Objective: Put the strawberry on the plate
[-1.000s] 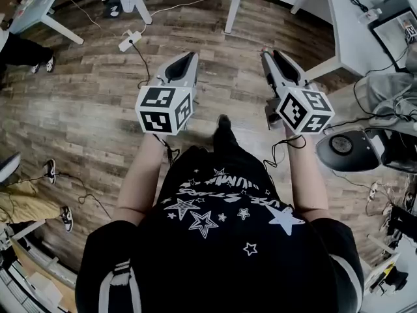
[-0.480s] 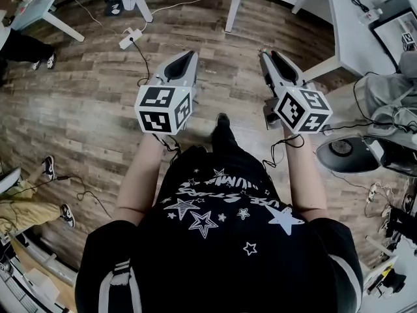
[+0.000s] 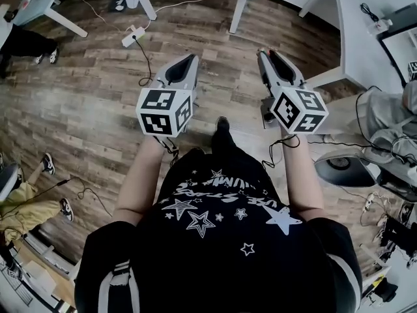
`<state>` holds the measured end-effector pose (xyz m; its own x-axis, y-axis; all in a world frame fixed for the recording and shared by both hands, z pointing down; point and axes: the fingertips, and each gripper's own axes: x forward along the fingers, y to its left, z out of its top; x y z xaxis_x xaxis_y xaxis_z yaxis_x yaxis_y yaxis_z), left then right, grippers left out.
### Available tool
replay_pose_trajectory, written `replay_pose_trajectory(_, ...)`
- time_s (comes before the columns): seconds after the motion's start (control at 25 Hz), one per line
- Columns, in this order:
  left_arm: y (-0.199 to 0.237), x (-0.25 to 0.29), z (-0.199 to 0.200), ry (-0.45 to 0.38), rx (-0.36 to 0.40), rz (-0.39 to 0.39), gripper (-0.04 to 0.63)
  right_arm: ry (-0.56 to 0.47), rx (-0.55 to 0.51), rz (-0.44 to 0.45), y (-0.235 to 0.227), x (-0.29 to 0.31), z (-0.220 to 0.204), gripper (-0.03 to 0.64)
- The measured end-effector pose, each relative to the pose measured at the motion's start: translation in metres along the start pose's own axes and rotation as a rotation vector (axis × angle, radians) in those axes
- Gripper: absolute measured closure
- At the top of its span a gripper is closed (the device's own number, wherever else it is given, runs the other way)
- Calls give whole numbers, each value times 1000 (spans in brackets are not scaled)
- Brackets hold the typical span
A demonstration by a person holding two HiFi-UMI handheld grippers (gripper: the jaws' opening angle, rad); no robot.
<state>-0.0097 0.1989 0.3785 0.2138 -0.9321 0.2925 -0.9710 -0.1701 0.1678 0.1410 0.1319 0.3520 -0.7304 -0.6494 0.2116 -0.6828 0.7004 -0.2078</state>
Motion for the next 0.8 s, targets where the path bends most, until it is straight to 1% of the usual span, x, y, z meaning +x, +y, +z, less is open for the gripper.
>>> replay_pose_trajectory(0.2, 7, 38, 18, -16, 6, 10, 588, -6, 12, 11, -34, 31, 10, 503)
replay_pose_trajectory(0.48, 19, 92, 47, -47, 25, 61, 588, -18, 22, 15, -92, 73, 29, 503)
replay_pose_trajectory(0.68, 28, 112, 65, -65, 14, 90, 588, 17, 42, 7, -121, 93, 29, 503)
replay_pose_trajectory(0.8, 32, 122, 72, -68, 15, 88, 588, 27, 56, 1, -132, 103, 28, 503)
